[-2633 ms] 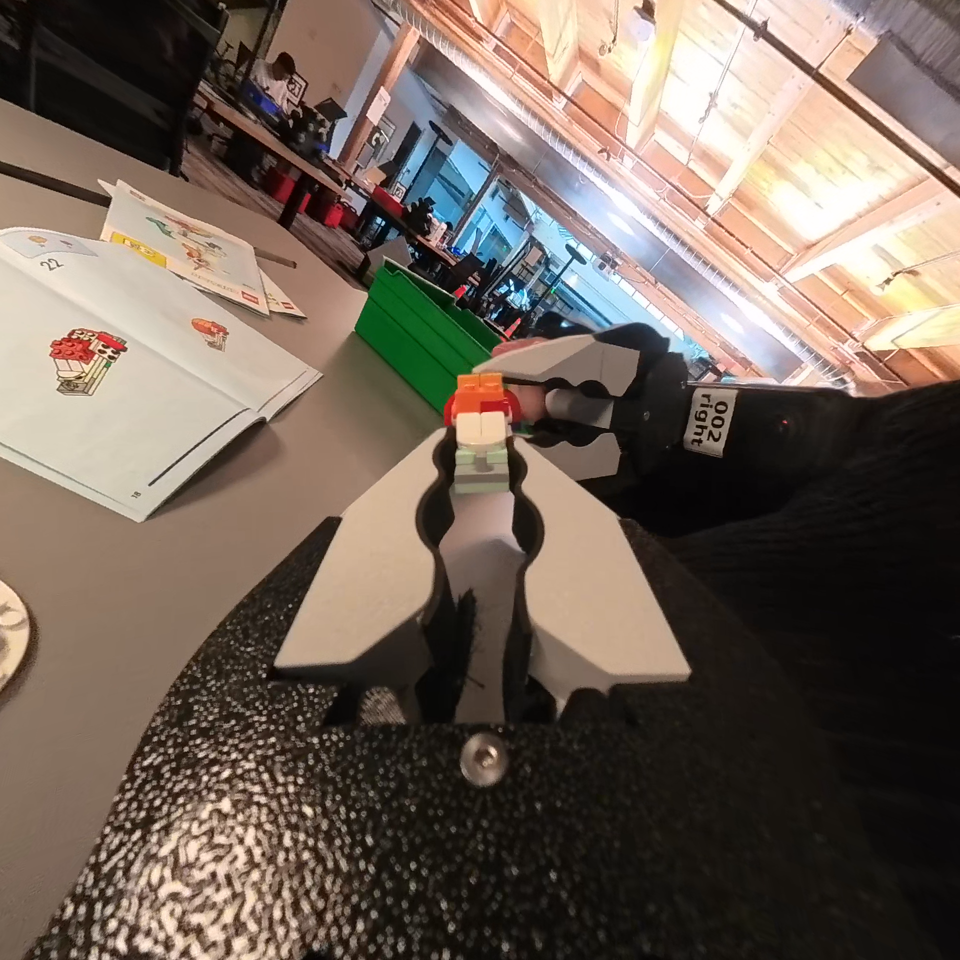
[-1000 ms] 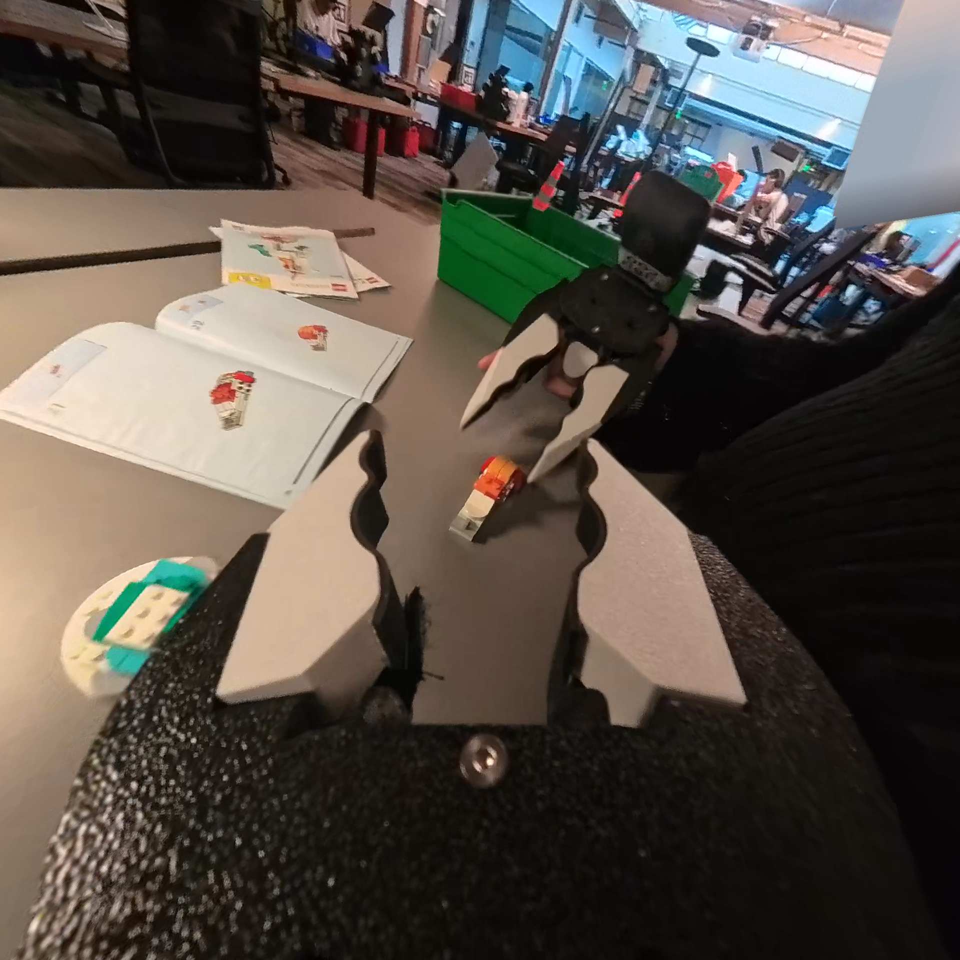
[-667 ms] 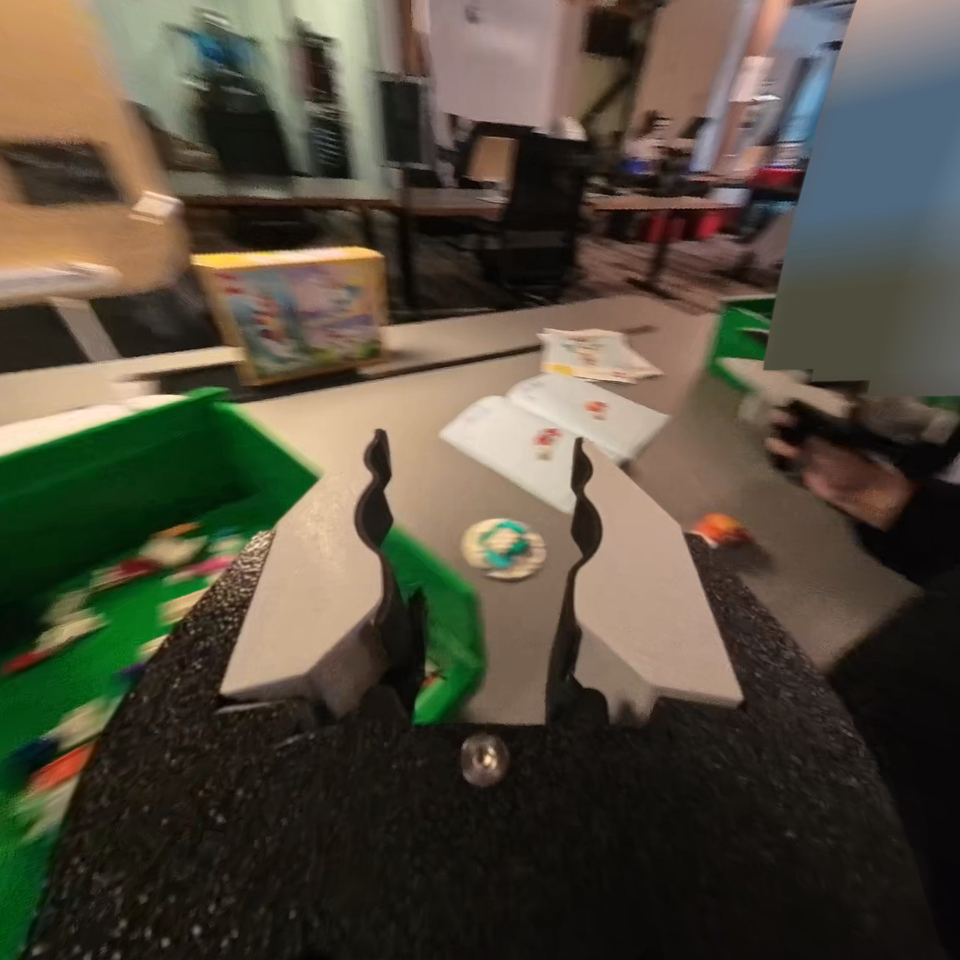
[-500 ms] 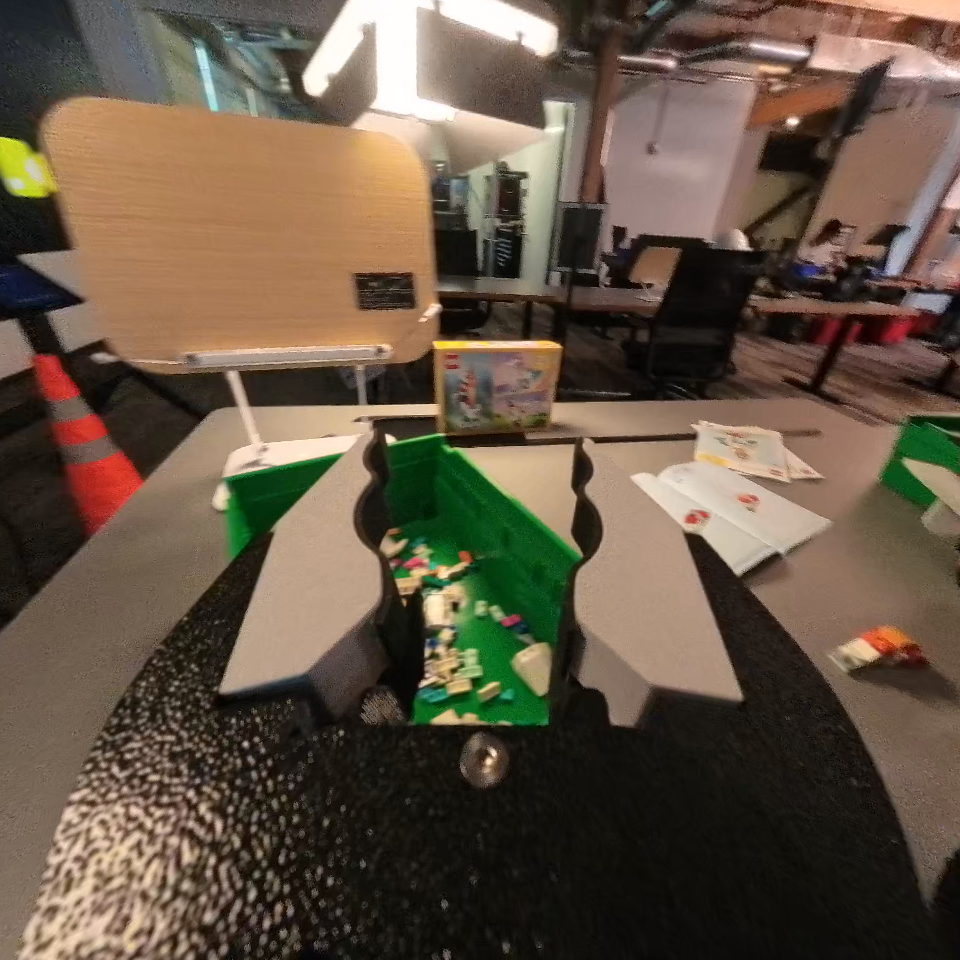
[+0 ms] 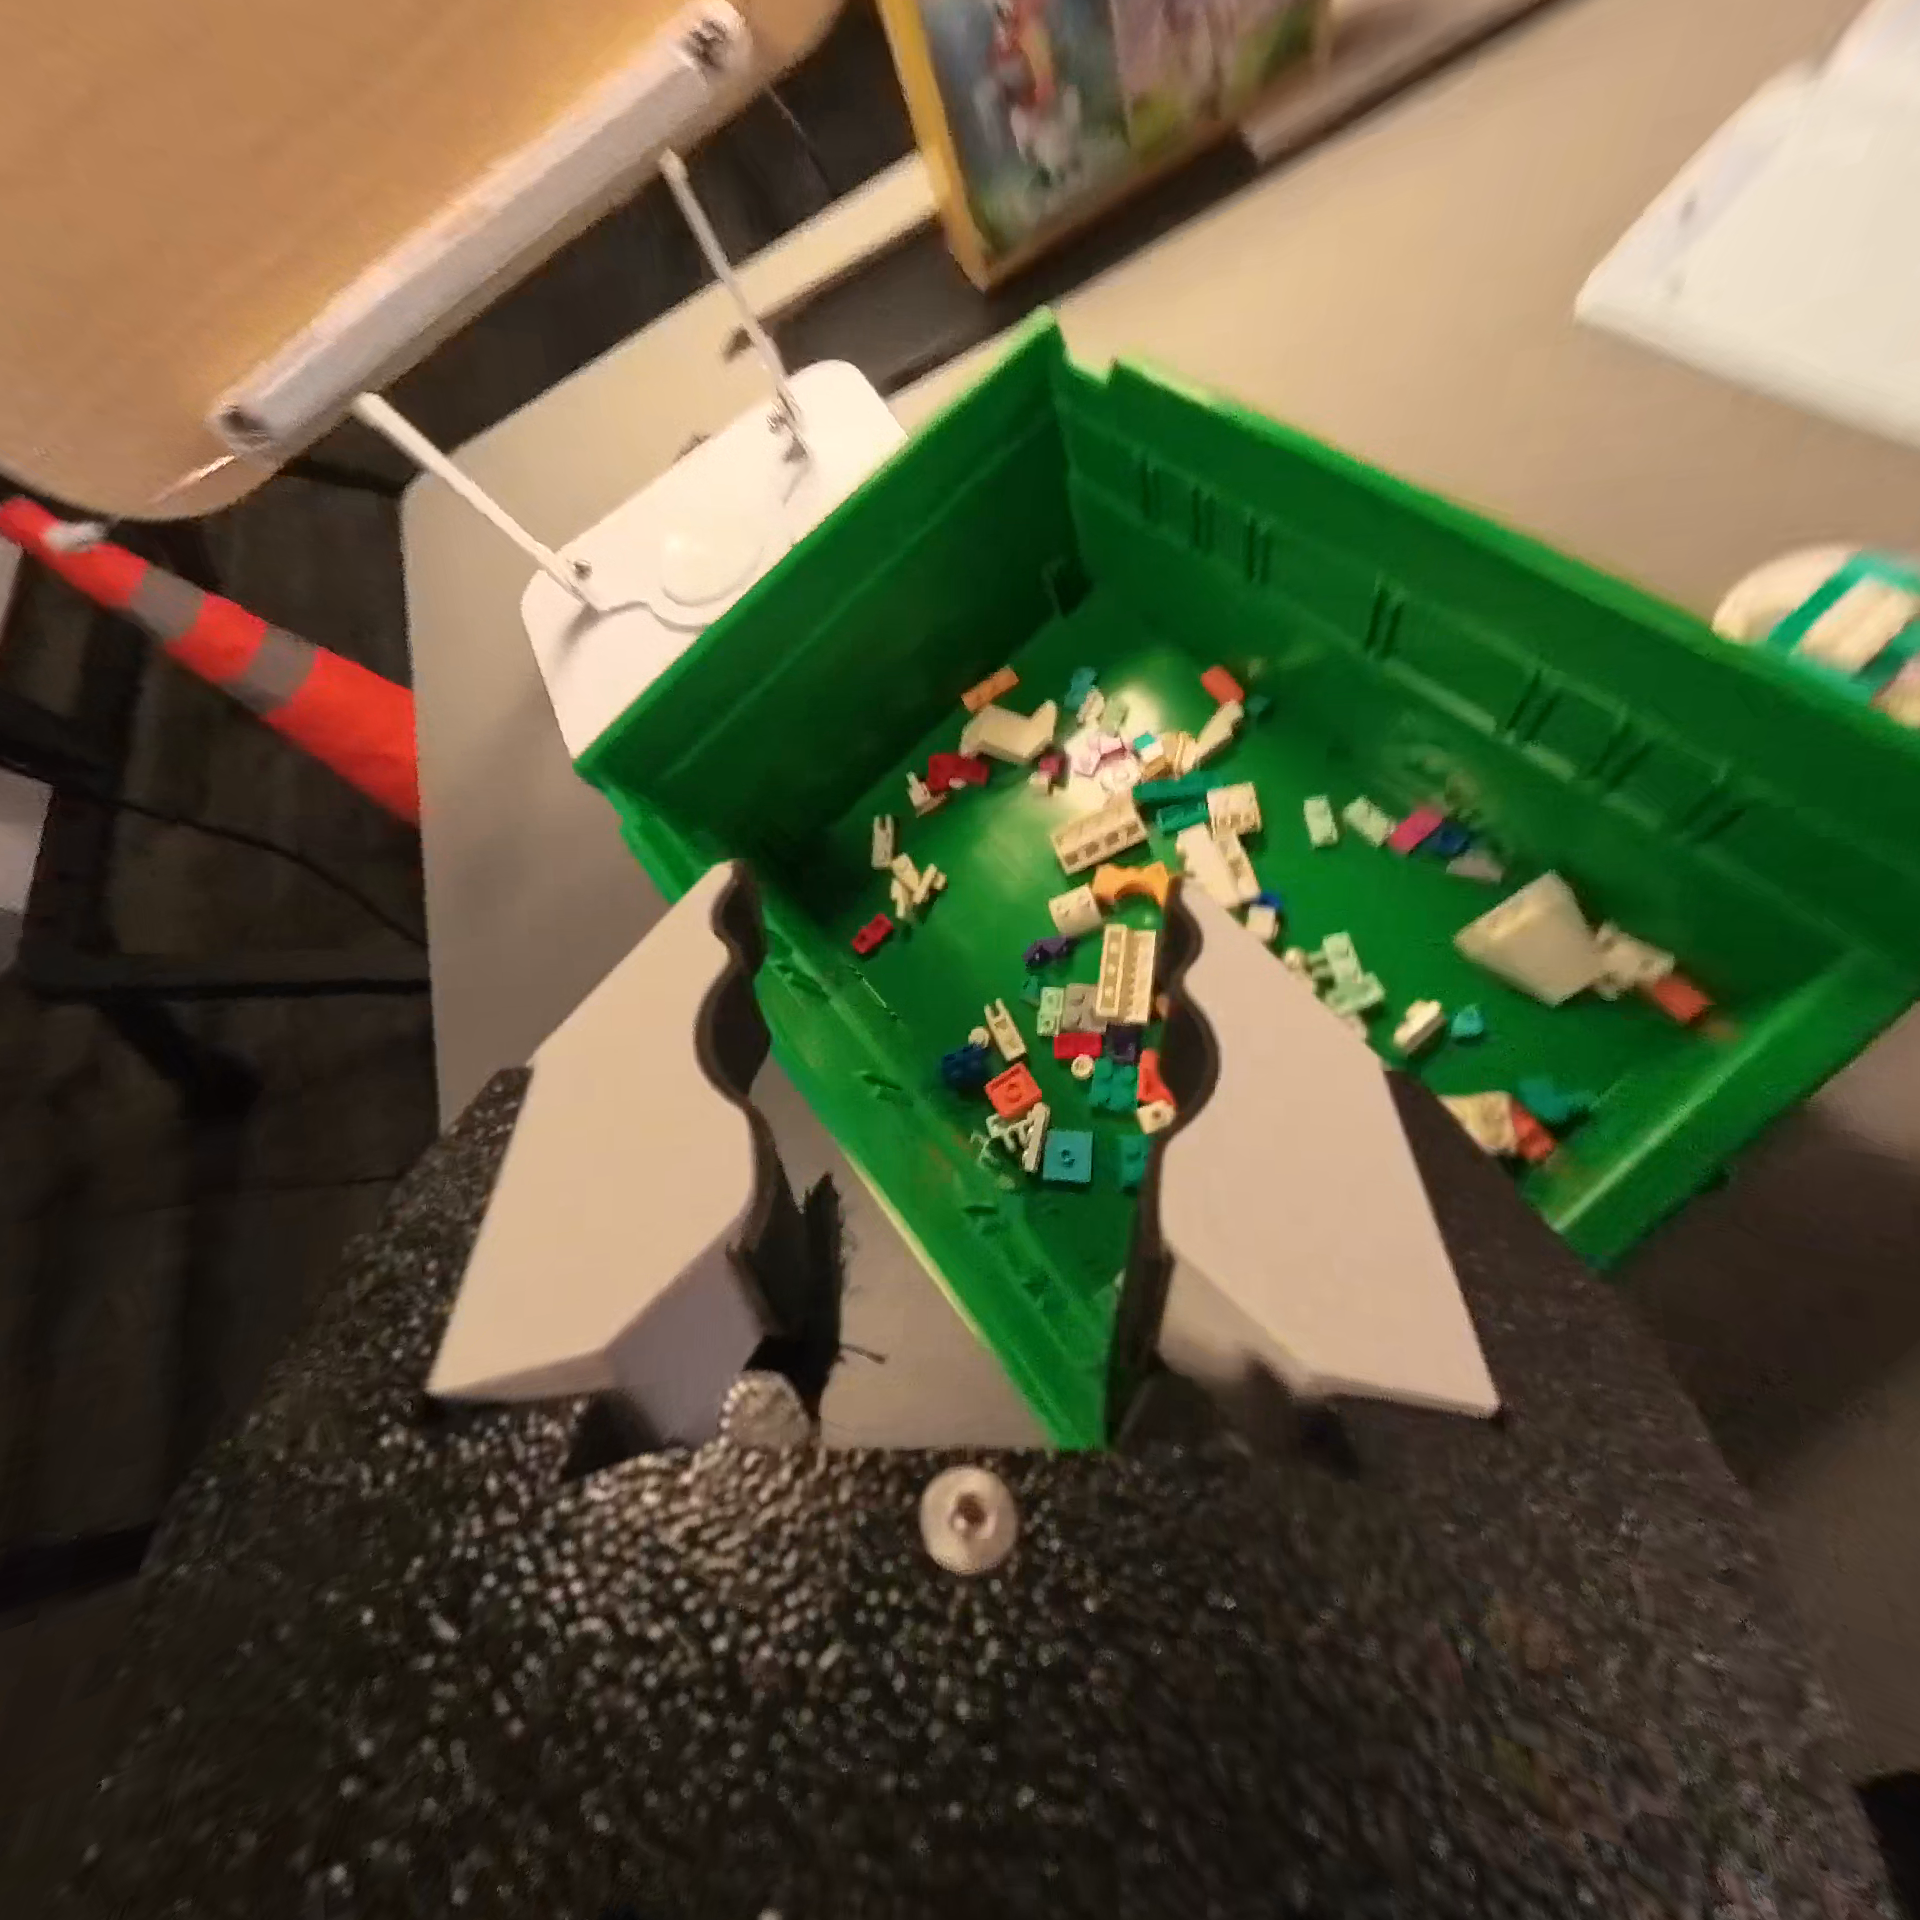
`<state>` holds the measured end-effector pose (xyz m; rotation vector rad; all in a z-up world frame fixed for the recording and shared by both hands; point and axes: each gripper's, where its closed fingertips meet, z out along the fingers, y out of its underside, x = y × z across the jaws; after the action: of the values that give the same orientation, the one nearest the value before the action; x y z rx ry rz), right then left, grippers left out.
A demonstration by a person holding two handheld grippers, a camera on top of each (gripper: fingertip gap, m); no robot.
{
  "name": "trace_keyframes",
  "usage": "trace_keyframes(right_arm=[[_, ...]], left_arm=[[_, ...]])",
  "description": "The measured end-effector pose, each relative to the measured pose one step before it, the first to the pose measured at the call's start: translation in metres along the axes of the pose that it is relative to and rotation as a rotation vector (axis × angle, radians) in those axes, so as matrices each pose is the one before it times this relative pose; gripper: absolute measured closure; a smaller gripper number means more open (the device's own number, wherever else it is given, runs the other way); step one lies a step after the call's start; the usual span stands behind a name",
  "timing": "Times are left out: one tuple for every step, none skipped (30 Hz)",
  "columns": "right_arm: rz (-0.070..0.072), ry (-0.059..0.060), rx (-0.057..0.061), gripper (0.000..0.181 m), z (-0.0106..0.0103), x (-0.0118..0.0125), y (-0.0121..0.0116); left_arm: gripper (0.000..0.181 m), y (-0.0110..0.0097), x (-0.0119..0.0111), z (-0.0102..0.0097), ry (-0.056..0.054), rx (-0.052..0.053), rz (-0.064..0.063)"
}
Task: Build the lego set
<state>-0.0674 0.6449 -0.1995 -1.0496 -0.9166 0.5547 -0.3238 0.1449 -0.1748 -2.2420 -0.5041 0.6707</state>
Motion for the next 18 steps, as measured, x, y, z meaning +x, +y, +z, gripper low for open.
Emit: trace_keyframes(right_arm=[[-0.0114,0.0013,-0.0043,0.141,0.0001,-0.00064,0.00047],[-0.0141,0.0021,-0.0055,0.142,0.00026,-0.0007,0.00073],[-0.0124,0.0011,-0.0044,0.142,0.00022,-0.00077,0.0006],[-0.0105,0.0024,-0.0042,0.143,0.00028,-0.00044,0.00046],[-0.0097,0.0025,-0.0043,0.143,0.00032,-0.00025,0.00069],[-0.0065,0.0018,-0.0028,0.144,0.00009,-0.00017,0.00037],[-0.0032,0.0,-0.0011,0.145,0.00009,-0.00025,0.00007],[-0.0014,-0.0008,-0.0002,0.145,0.0,-0.00018,0.00006],[-0.0002,-0.0014,0.0002,0.145,0.00002,-0.00018,-0.00003],[-0.0002,-0.0013,0.0005,0.146,-0.00012,-0.00023,-0.00002],[-0.0005,-0.001,0.0006,0.146,-0.00001,-0.00017,-0.00013],[-0.0005,-0.0008,0.0006,0.147,-0.00006,-0.00007,0.00001],[0.0003,-0.001,0.001,0.147,-0.00001,-0.00011,-0.00013],[0.0006,-0.001,0.0013,0.148,0.0,-0.00013,-0.00017],[0.0006,-0.0008,0.001,0.148,-0.00001,-0.0001,-0.00014],[0.0009,-0.0015,0.0016,0.149,-0.00009,-0.00004,-0.00015],[0.001,-0.0012,0.0014,0.15,-0.00007,-0.00014,-0.00019],[0.0006,-0.0008,0.0007,0.15,-0.00003,-0.00011,-0.00009]], left_arm=[[0.112,0.00595,0.00514,0.00575,0.0329,-0.0539,0.0477],[0.115,0.00862,0.00602,0.00637,0.0392,-0.0706,0.0321],[0.12,0.00932,0.00818,0.00713,0.0521,-0.0725,0.0216],[0.123,0.00899,0.01163,0.00802,0.0707,-0.0683,0.0189],[0.125,0.00883,0.0116,0.0087,0.0668,-0.0668,0.0182],[0.129,0.00892,0.00956,0.0087,0.0507,-0.0691,0.0261],[0.133,0.00823,0.00707,0.0081,0.0314,-0.0662,0.0337],[0.143,0.00607,0.00377,0.00733,0.0098,-0.0536,0.0267],[0.152,0.00349,0.00264,0.00647,0.0072,-0.0349,0.0124],[0.155,0.00286,0.00605,0.00525,0.0365,-0.03,0.0029],[0.154,0.00191,0.00559,0.00408,0.039,-0.0232,-0.0091],[0.153,0.00063,0.00264,0.0028,0.0228,-0.0133,-0.0142],[0.151,0.00085,0.00109,0.00185,0.0124,-0.0124,-0.0102],[0.15,0.0015,0.00065,0.00132,0.0082,-0.0141,-0.0057],[0.15,0.00148,0.00001,0.00125,0.0025,-0.0132,-0.0042],[0.149,0.00163,-0.00049,0.00153,-0.0029,-0.0128,-0.0025],[0.149,0.0019,-0.00057,0.0019,-0.0048,-0.0146,-0.0048],[0.149,0.00152,-0.00056,0.00221,-0.0061,-0.01,-0.0141]])
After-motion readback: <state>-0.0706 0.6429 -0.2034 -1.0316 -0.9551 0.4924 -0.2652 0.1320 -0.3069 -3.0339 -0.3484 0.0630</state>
